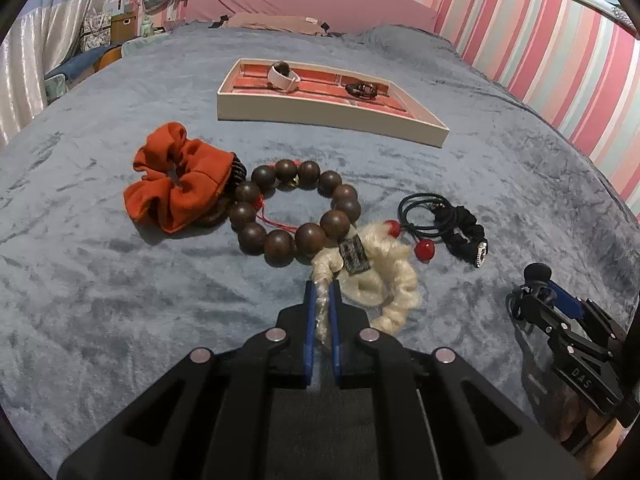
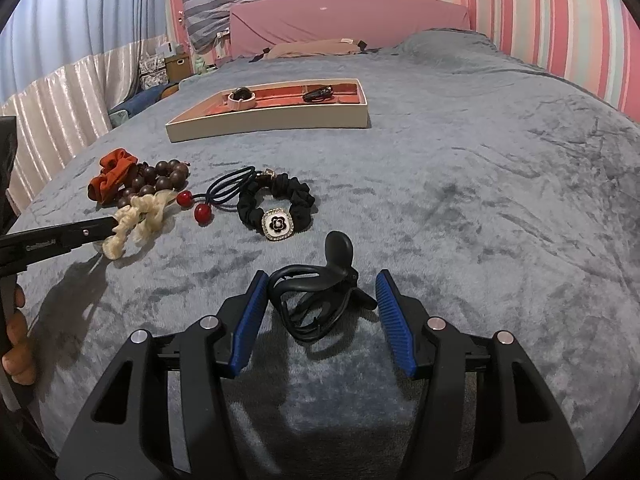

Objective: Organize jewelry
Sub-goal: 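Grasp the cream scrunchie with the left tool while the right tool grasps the black clip, then carry the cream scrunchie and black clip into the tray and release both, then withdraw both tools from the tray toward the bead bracelet and hair tie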

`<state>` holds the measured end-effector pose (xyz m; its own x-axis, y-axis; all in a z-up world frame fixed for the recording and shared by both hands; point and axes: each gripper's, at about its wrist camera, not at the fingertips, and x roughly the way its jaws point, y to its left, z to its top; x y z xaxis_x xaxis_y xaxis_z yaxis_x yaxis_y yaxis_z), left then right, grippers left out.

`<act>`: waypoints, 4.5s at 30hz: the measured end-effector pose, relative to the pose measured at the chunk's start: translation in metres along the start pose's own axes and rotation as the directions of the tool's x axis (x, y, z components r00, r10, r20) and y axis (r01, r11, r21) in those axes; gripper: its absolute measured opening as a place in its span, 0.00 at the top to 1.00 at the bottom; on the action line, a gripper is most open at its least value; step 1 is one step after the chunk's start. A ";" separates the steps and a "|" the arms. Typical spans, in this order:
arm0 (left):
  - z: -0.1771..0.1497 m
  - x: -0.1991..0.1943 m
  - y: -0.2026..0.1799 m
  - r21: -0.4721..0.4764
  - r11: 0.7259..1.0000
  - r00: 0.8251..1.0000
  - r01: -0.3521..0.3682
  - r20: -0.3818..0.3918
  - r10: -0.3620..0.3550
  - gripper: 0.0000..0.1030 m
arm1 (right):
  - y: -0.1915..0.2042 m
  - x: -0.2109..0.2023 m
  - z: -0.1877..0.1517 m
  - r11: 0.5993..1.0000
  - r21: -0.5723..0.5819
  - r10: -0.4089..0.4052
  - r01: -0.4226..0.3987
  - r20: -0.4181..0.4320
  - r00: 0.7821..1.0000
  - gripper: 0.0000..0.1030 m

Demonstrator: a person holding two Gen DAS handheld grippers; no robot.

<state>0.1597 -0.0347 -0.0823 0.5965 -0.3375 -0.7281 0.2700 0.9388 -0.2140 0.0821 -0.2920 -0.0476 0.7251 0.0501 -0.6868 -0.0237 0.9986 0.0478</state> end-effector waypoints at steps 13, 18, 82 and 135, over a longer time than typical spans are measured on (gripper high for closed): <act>0.008 -0.020 0.003 0.003 1.000 0.999 -0.010 0.044 0.010 0.93 | 0.003 -0.004 0.014 1.000 -0.021 -0.018 0.019 0.038 0.999 0.47; 0.012 -0.020 0.005 0.010 0.999 0.998 -0.032 0.056 0.031 0.93 | 0.005 -0.001 0.023 0.999 -0.037 -0.024 0.026 0.058 0.998 0.47; 0.266 0.212 0.076 -0.011 0.963 0.964 -0.268 -0.004 0.268 0.93 | -0.016 0.290 0.282 0.991 -0.006 -0.133 0.133 -0.051 0.990 0.61; 0.146 0.016 0.062 0.026 0.953 0.941 -0.301 0.170 0.292 0.25 | 0.008 0.114 0.182 0.993 -0.060 -0.098 0.102 0.057 0.994 0.04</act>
<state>0.2965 0.0079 -0.0122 0.7687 -0.0550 -0.6372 0.0979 0.9947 0.0322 0.2898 -0.2812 0.0069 0.7619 -0.0493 -0.6459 0.0086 0.9978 -0.0660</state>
